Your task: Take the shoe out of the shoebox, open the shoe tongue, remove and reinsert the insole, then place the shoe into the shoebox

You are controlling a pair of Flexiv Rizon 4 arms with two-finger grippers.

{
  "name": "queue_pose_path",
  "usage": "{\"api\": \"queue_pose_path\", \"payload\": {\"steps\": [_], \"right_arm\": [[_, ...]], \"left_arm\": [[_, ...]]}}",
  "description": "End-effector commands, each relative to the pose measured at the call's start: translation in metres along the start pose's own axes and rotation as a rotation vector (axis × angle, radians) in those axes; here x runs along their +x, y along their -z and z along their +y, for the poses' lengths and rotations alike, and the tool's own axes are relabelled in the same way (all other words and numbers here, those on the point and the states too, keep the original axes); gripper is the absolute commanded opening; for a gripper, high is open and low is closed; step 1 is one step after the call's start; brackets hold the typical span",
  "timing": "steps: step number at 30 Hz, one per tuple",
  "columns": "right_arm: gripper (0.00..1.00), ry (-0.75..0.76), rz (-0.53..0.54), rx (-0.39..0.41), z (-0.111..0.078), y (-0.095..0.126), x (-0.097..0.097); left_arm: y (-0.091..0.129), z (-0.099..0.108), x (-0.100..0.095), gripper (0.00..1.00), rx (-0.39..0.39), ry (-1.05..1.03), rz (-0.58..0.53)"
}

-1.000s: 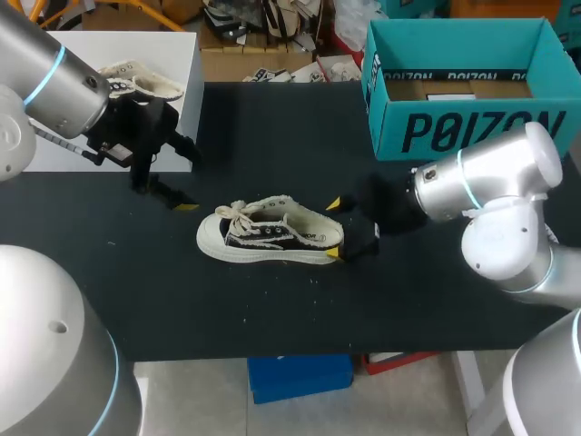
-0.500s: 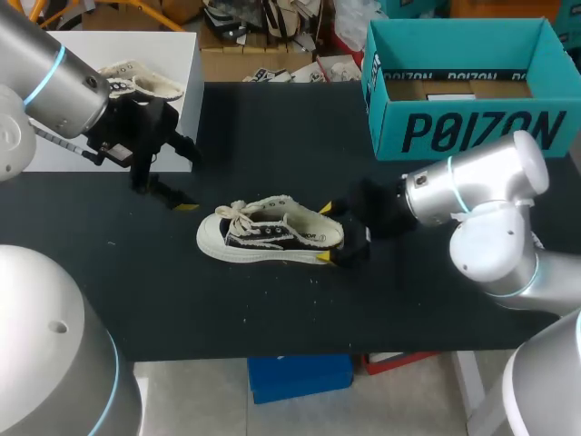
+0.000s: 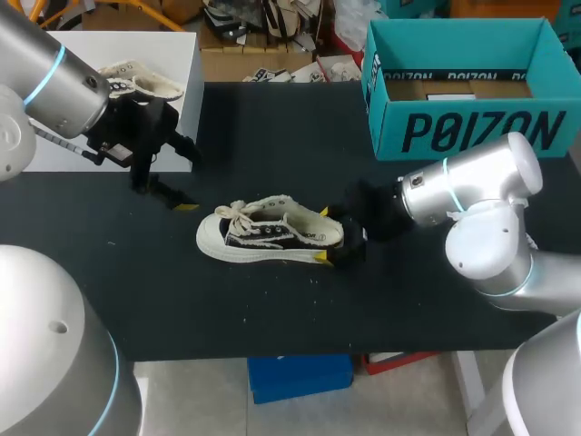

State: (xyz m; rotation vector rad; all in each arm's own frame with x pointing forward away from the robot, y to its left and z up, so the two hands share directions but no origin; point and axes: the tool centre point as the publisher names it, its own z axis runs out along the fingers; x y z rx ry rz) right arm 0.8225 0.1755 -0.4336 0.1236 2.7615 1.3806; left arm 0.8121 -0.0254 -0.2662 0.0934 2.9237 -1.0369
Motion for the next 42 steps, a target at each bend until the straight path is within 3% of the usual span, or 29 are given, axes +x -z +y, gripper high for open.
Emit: {"api": "queue_pose_path", "payload": {"steps": [1,4,13,18,21,37,42], "right_arm": [[0.0,0.001,0.001,-0.008,-0.003,-0.004,-0.002],[0.0,0.001,0.001,-0.008,-0.003,-0.004,-0.002],[0.0,0.001,0.001,-0.008,-0.003,-0.004,-0.002],[0.0,0.001,0.001,-0.008,-0.003,-0.004,-0.002],[0.0,0.001,0.001,-0.008,-0.003,-0.004,-0.002],[0.0,0.001,0.001,-0.008,-0.003,-0.004,-0.002],[0.0,0.001,0.001,-0.008,-0.003,-0.004,-0.002]], "left_arm": [[-0.002,0.001,0.0,1.0,0.001,-0.002,-0.004],[-0.002,0.001,0.0,1.0,0.001,-0.002,-0.004],[-0.014,-0.023,0.009,1.0,-0.229,0.274,-0.067],[-0.025,-0.035,0.016,1.0,-0.293,0.441,-0.117],[-0.035,-0.043,0.027,1.0,-0.278,0.501,-0.124],[-0.035,-0.043,0.027,1.0,-0.278,0.501,-0.124],[-0.051,-0.054,0.022,1.0,-0.322,0.817,-0.127]]}}
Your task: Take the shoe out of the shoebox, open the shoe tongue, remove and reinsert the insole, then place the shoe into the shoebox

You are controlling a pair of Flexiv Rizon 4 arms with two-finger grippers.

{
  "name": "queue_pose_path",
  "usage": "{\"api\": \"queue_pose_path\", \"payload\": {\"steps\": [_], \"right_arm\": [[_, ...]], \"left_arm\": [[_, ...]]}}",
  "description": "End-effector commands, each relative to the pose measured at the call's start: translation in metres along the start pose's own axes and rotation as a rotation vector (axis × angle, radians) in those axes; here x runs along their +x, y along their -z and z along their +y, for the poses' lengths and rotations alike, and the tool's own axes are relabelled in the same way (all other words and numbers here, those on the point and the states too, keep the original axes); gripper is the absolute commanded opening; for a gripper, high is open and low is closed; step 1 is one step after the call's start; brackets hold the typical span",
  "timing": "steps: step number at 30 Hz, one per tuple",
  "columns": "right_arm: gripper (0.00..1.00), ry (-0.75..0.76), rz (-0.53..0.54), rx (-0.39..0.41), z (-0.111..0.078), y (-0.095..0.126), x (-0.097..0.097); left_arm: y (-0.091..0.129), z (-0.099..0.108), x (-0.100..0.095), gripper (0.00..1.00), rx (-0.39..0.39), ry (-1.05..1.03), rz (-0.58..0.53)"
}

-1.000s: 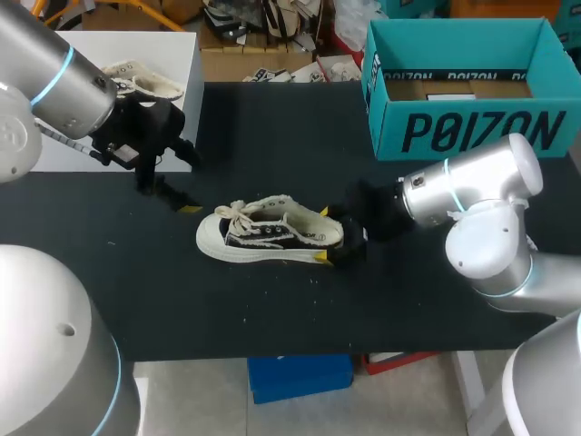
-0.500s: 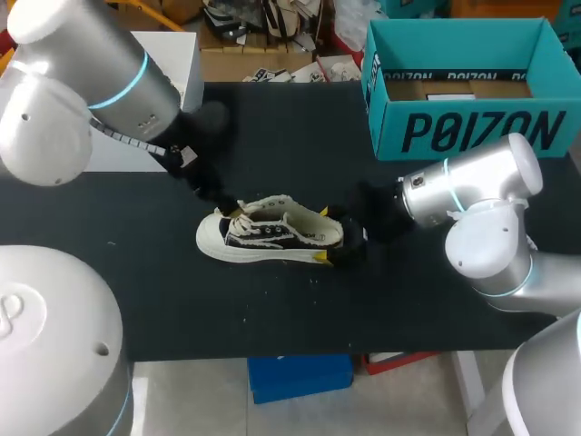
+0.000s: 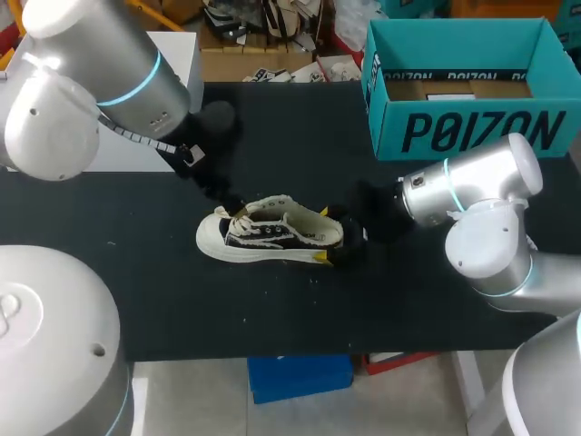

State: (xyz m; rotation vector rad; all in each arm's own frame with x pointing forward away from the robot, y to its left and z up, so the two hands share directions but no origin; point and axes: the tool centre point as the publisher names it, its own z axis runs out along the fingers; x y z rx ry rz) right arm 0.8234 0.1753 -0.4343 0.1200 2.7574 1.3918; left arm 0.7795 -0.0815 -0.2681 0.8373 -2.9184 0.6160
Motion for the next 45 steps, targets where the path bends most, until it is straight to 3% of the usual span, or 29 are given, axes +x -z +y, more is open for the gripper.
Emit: {"api": "queue_pose_path", "payload": {"steps": [1,2,4,5,10,12,22,27,45], "right_arm": [[0.0,0.0,-0.002,0.0,-0.002,-0.004,-0.001],[0.0,0.0,-0.002,0.0,-0.002,-0.004,-0.001],[0.0,0.0,-0.002,0.0,-0.002,-0.004,-0.001],[0.0,0.0,-0.002,0.0,-0.002,-0.004,-0.001],[0.0,0.0,-0.002,0.0,-0.002,-0.004,-0.001],[0.0,0.0,-0.002,0.0,-0.002,-0.004,-0.001],[0.0,0.0,-0.002,0.0,-0.002,-0.004,-0.001],[0.0,0.0,-0.002,0.0,-0.002,-0.004,-0.001],[0.0,0.0,-0.002,0.0,-0.002,-0.004,-0.001]], "left_arm": [[-0.013,-0.018,0.002,1.0,-0.093,0.269,-0.016],[-0.016,-0.02,0.001,1.0,-0.128,0.336,-0.07],[-0.017,-0.025,0.002,1.0,-0.154,0.39,-0.059],[-0.019,-0.026,0.004,1.0,-0.172,0.405,-0.131],[-0.027,-0.029,0.003,1.0,-0.276,0.535,-0.158],[-0.027,-0.031,0.003,1.0,-0.239,0.543,-0.148],[-0.027,-0.031,0.003,1.0,-0.239,0.543,-0.148],[-0.04,-0.035,0.005,1.0,-0.323,0.555,-0.282],[-0.093,-0.054,0.003,1.0,-0.472,0.696,-0.472]]}}
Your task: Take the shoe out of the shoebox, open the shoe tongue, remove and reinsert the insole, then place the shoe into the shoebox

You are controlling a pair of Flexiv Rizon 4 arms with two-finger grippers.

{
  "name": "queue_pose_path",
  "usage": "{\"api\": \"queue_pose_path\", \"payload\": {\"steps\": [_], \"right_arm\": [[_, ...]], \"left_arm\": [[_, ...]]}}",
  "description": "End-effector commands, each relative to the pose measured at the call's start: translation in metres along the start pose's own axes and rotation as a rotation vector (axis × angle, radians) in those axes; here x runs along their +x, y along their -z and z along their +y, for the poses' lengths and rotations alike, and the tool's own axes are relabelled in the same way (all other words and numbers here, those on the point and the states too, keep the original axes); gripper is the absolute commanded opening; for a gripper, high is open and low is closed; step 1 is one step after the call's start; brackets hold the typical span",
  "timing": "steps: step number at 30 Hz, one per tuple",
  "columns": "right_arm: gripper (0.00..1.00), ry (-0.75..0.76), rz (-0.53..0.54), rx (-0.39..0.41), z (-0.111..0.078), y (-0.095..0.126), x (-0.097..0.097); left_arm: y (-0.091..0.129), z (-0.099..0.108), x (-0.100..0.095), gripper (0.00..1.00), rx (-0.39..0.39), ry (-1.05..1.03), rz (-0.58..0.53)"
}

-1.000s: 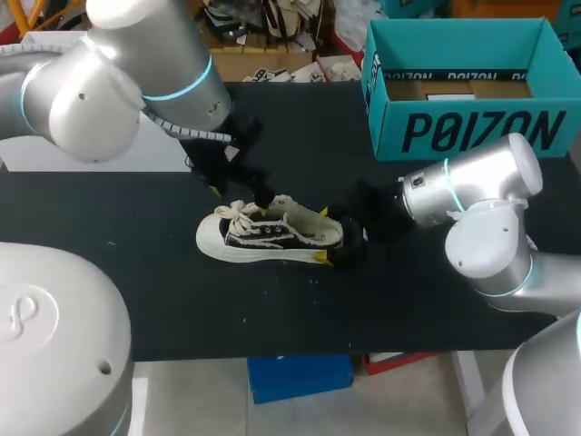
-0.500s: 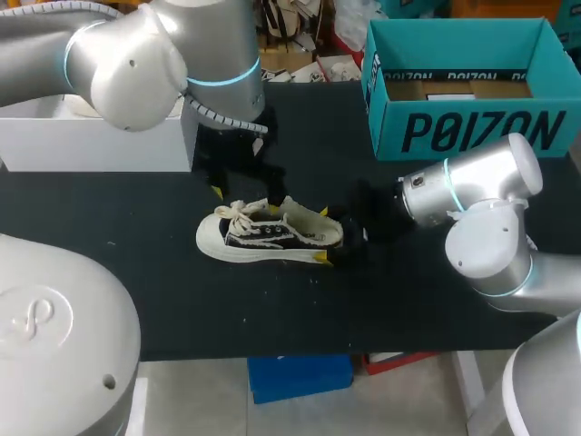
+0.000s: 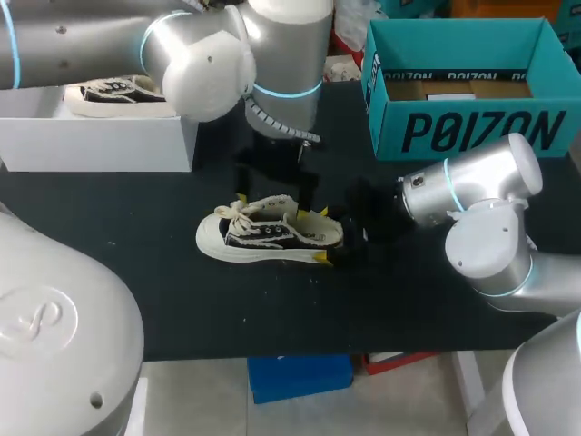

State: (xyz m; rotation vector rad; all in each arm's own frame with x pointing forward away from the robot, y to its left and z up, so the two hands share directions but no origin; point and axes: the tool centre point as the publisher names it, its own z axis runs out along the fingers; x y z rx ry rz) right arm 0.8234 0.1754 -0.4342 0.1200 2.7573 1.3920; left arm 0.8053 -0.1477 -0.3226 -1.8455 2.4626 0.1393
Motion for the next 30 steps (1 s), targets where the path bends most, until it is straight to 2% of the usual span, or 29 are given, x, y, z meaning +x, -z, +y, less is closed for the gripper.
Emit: {"api": "queue_pose_path", "payload": {"steps": [1,6,18,24,26,30], "right_arm": [[0.0,-0.001,-0.002,0.0,-0.002,-0.004,-0.001],[0.0,-0.001,-0.002,0.0,-0.002,-0.004,-0.001],[0.0,-0.001,-0.002,0.0,-0.002,-0.004,-0.001],[0.0,-0.001,-0.002,0.0,-0.002,-0.004,-0.001],[0.0,-0.001,-0.002,0.0,-0.002,-0.004,-0.001],[0.0,-0.001,-0.002,0.0,-0.002,-0.004,-0.001]], "left_arm": [[-0.012,-0.011,0.013,1.0,-0.052,-0.003,-0.155],[-0.021,-0.015,0.015,1.0,-0.071,-0.008,-0.239],[-0.036,-0.016,0.007,1.0,-0.073,0.024,-0.32],[-0.041,-0.012,0.001,0.81,-0.067,0.042,-0.315],[-0.043,-0.01,-0.001,0.5,-0.067,0.051,-0.316],[-0.048,-0.008,-0.007,0.5,-0.068,0.063,-0.327]]}}
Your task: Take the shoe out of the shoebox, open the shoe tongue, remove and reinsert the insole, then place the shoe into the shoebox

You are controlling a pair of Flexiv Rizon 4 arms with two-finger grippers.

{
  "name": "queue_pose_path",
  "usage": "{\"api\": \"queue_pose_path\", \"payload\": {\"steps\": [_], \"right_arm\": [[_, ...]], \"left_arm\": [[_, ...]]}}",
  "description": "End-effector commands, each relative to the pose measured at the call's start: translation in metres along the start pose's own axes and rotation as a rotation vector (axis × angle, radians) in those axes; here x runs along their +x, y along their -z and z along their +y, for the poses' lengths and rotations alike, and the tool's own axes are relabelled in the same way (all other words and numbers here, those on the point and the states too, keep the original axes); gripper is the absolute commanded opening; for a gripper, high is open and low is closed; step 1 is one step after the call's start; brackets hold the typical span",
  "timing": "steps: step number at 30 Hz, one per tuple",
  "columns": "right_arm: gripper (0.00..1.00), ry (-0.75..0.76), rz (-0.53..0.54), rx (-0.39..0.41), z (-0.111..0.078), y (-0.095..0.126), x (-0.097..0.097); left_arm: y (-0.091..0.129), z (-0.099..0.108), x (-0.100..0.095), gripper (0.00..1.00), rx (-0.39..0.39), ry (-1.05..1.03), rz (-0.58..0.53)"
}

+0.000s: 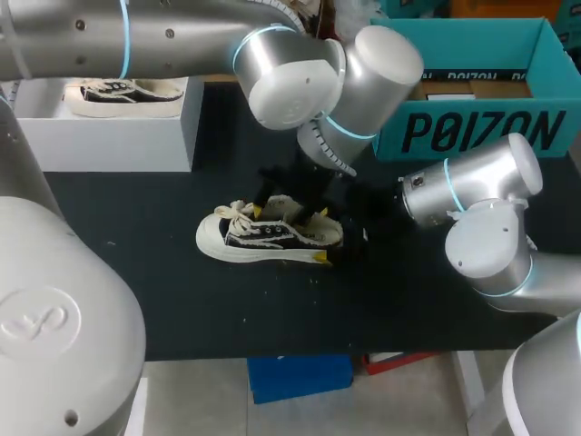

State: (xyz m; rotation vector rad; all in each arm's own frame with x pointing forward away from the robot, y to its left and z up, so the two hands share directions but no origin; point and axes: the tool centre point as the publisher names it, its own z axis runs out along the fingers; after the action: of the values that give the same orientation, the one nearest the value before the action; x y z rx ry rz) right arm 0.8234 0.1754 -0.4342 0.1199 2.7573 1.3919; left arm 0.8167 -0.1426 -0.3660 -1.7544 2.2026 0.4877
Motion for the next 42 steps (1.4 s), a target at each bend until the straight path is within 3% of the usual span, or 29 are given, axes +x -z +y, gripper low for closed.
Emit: {"api": "queue_pose_path", "payload": {"steps": [1,3,4,7,9,20,30,42], "right_arm": [[0.0,-0.001,-0.002,0.0,-0.002,-0.004,-0.001],[0.0,-0.001,-0.002,0.0,-0.002,-0.004,-0.001],[0.0,-0.001,-0.002,0.0,-0.002,-0.004,-0.001],[0.0,-0.001,-0.002,0.0,-0.002,-0.004,-0.001],[0.0,-0.001,-0.002,0.0,-0.002,-0.004,-0.001],[0.0,-0.001,-0.002,0.0,-0.002,-0.004,-0.001],[0.0,-0.001,-0.002,0.0,-0.002,-0.004,-0.001],[0.0,-0.001,-0.002,0.0,-0.002,-0.004,-0.001]], "left_arm": [[-0.008,0.004,-0.003,0.5,-0.003,0.004,-0.002],[-0.011,0.005,-0.004,0.49,-0.01,0.006,-0.006],[-0.012,0.005,-0.005,0.43,-0.012,0.006,-0.007],[-0.012,0.005,-0.007,0.2,-0.015,0.01,-0.008],[-0.009,0.006,-0.008,0.0,-0.011,0.015,0.0],[0.006,0.009,-0.017,0.0,0.035,0.001,0.104],[0.017,0.004,-0.037,0.0,0.097,0.036,0.201],[0.016,0.005,-0.056,0.0,0.191,0.076,0.307]]}}
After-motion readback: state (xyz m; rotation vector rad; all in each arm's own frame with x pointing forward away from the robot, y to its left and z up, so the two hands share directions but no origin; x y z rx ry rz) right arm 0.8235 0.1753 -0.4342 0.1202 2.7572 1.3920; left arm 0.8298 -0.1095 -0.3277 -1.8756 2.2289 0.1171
